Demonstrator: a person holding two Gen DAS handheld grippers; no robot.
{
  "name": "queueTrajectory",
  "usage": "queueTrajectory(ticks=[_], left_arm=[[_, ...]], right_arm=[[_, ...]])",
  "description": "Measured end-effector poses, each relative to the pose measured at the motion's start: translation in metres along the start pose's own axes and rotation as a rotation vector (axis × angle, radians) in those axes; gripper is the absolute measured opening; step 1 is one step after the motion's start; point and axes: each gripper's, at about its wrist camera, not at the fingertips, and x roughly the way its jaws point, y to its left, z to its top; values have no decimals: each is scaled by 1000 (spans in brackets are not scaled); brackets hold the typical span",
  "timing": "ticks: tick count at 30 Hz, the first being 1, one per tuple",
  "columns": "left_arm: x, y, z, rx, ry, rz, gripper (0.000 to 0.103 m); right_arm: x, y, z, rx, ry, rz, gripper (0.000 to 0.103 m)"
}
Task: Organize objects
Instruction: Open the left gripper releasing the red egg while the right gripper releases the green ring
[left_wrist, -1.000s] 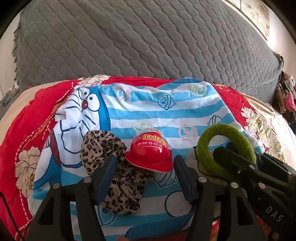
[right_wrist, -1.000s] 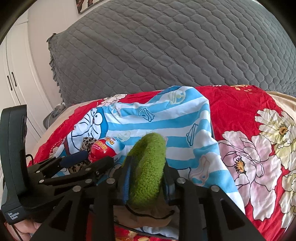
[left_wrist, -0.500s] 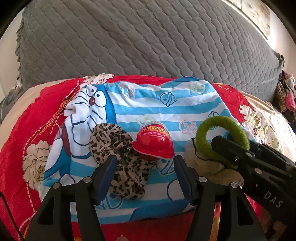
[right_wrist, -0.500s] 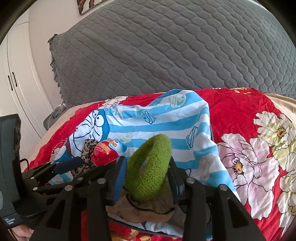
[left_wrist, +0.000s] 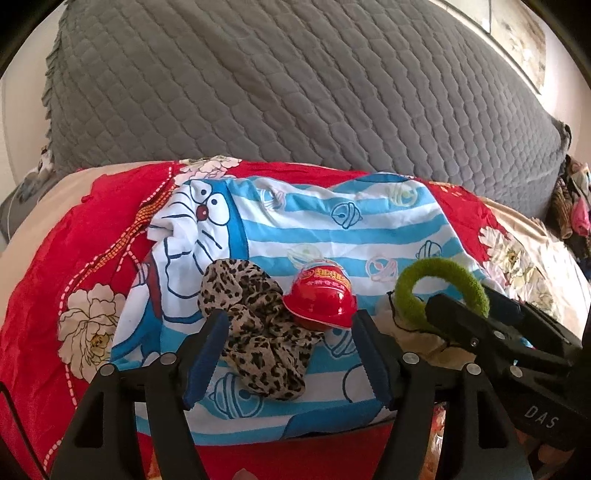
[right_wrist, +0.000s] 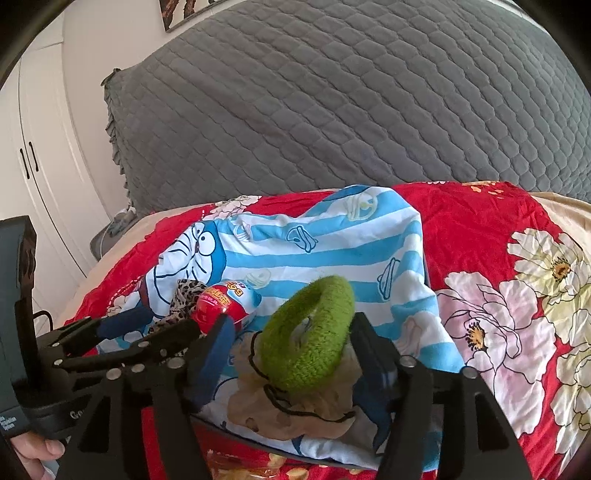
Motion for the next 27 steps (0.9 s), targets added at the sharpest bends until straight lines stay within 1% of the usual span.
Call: queueTrajectory(ticks=[7, 10, 12, 14, 16, 23, 27], left_arm=[[-1, 6, -2, -20, 0, 6, 71], [-4, 8, -3, -16, -4, 16, 76], [-6, 10, -3, -20, -2, 19, 76], [-8, 12, -4, -21, 5, 28, 76], [-11, 13, -3, -14, 2, 34, 76], [-19, 19, -1, -23, -5, 51, 78], [-23, 24, -3, -40, 3, 46, 78]], right_arm=[[0, -4, 0, 13, -1, 1, 68], [-1, -4, 0, 12, -3, 4, 69], [-1, -4, 0, 12, -8, 4, 71], [-2, -4, 0, 10, -7, -1, 77], [-4, -2, 1, 5, -11, -5, 79], [-5, 1, 2, 1, -5, 2, 81], [-10, 3, 2, 5, -9, 14, 82]])
